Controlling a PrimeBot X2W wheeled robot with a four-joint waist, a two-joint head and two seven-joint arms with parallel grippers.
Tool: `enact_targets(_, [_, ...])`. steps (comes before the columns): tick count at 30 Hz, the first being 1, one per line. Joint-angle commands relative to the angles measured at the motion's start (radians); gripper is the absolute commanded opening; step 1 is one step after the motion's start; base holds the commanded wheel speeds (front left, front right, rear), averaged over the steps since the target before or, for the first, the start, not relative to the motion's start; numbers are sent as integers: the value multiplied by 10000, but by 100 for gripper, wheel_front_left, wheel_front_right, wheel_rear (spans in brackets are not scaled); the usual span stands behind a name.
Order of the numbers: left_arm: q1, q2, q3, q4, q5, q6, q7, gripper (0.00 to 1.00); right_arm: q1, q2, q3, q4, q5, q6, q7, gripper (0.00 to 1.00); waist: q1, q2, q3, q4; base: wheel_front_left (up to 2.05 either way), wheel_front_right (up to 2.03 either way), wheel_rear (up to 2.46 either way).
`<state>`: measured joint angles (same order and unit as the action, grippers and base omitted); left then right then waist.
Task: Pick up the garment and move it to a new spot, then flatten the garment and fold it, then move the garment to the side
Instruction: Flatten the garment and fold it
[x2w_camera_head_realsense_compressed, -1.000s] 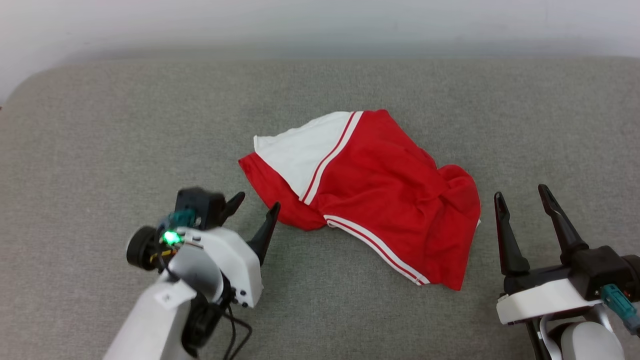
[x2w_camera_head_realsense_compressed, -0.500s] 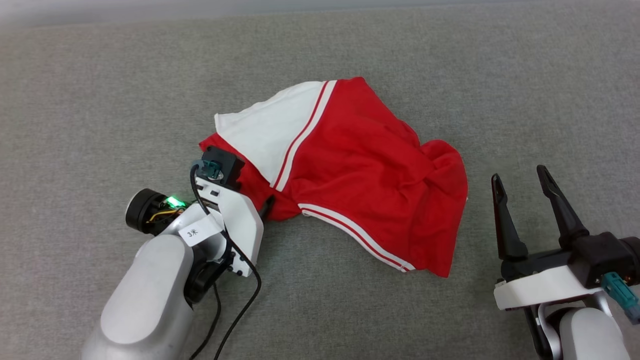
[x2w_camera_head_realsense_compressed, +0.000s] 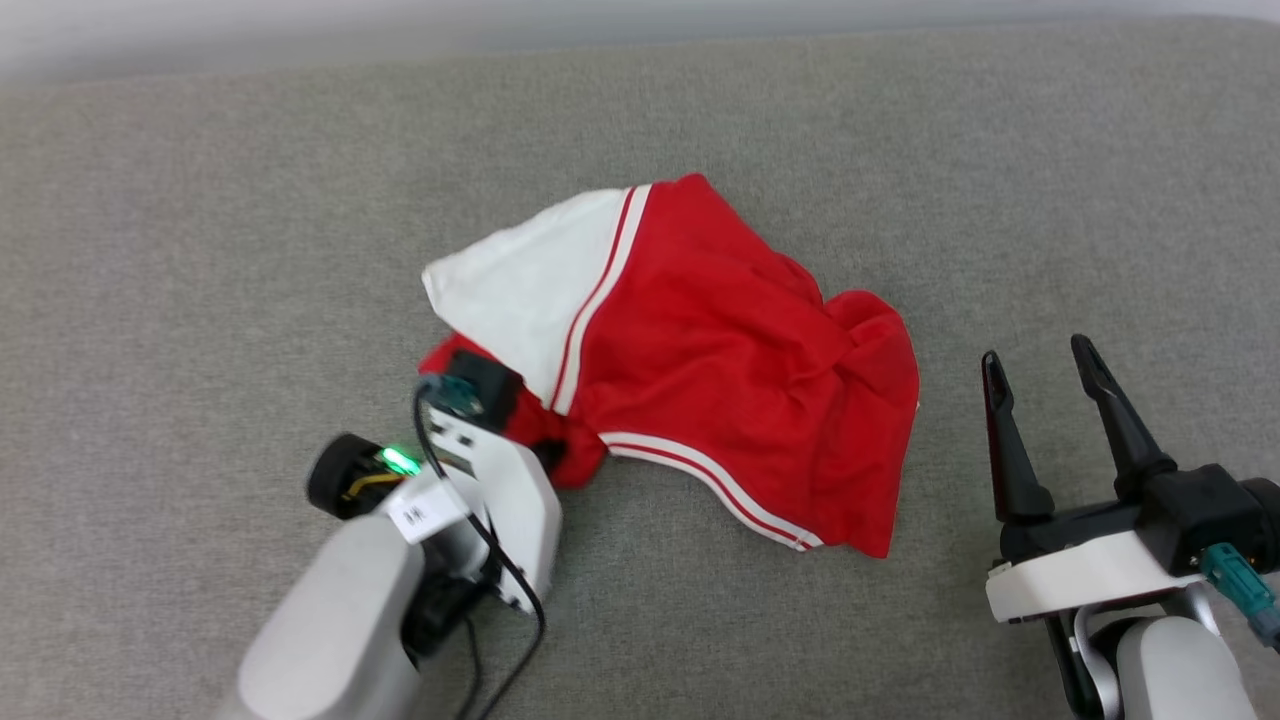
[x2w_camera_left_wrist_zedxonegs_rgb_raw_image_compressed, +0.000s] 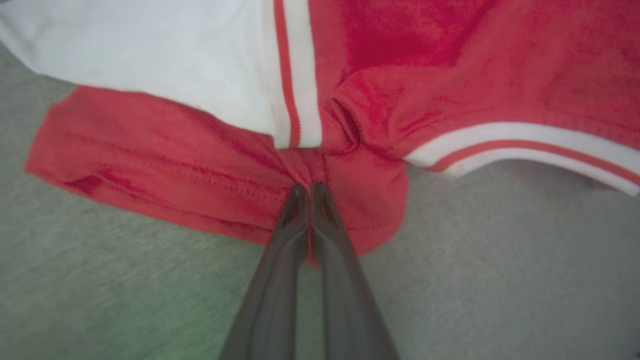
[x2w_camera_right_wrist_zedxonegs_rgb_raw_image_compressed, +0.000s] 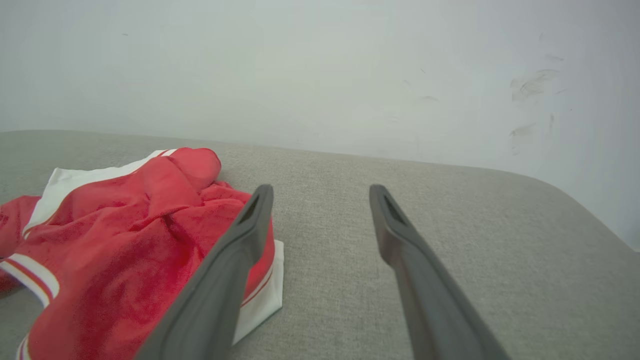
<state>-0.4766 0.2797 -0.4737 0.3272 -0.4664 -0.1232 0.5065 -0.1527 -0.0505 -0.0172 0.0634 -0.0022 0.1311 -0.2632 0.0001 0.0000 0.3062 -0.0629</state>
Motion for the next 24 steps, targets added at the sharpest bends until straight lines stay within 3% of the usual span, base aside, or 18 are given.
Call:
enact_targets(1, [415,-148,-284,-11,-64,-87,25,0,97,6,1,29,17,-7,-24,100,-1,0,-275,120,0,0,0])
enact_targets(11, [1325,-766,-1353,-1705,-660,-69,165,0,275,6,136,307,72,-7,-24,100,-1,0,-1193,370,0,0,0])
enact_targets(19, [2102,-735,-1949,-1497,-540,-5,209,0,380,6,-42,354,85,-7,-24,100,-1,0,-1322,463,0,0,0])
enact_targets(20, [2107,-703,-1959,-1440,-407,35,36,40,388,6,-51,369,90,-7,-24,100,-1,0,-1334,476,0,0,0])
enact_targets(21, [2133,-709,-1929,-1362,-349,115,-167,100,391,6,-57,381,103,-7,-24,100,-1,0,-1346,491,0,0,0])
enact_targets(24, [2126,-785,-1774,-1268,-259,162,-896,100,413,6,-97,408,125,-7,-24,100,-1,0,-1425,556,0,0,0])
